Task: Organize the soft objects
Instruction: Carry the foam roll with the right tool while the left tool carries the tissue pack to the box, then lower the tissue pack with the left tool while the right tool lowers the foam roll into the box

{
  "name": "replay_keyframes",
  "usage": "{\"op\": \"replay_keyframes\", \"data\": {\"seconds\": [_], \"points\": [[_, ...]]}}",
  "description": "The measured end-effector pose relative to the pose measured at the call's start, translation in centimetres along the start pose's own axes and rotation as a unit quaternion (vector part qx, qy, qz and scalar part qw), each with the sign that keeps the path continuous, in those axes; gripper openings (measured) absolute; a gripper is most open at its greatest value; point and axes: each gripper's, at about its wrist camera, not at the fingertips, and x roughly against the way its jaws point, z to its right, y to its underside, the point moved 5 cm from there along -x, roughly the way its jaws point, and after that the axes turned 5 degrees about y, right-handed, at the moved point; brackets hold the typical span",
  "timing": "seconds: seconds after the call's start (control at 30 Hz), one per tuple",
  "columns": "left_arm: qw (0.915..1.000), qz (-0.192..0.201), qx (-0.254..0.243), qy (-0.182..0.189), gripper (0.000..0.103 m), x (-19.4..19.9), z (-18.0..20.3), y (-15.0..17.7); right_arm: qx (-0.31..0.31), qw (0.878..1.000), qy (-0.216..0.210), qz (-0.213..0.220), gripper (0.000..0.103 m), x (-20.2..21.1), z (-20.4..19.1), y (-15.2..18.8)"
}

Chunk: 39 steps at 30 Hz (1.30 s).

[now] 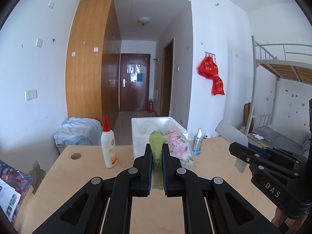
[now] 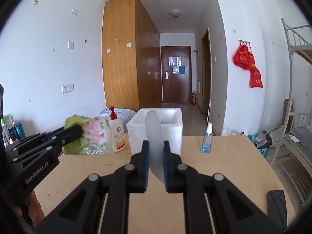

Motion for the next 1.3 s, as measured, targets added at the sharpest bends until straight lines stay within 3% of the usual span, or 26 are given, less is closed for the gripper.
{"op": "replay_keyframes", "data": {"seconds": [0.63, 1.3], "points": [[0.9999, -0.010, -0.003, -0.003, 0.009, -5.7, -1.2, -3.1, -0.003, 1.000, -0.004, -0.013, 0.014, -5.6, 0.0, -3.0], [0.9995, -0.030, 0.008, -0.009, 0.009, -15.9, -4.6, -5.8, 0.012, 0.998, -0.023, -0.056, 0.014, -14.8, -0.3, -6.1]]}}
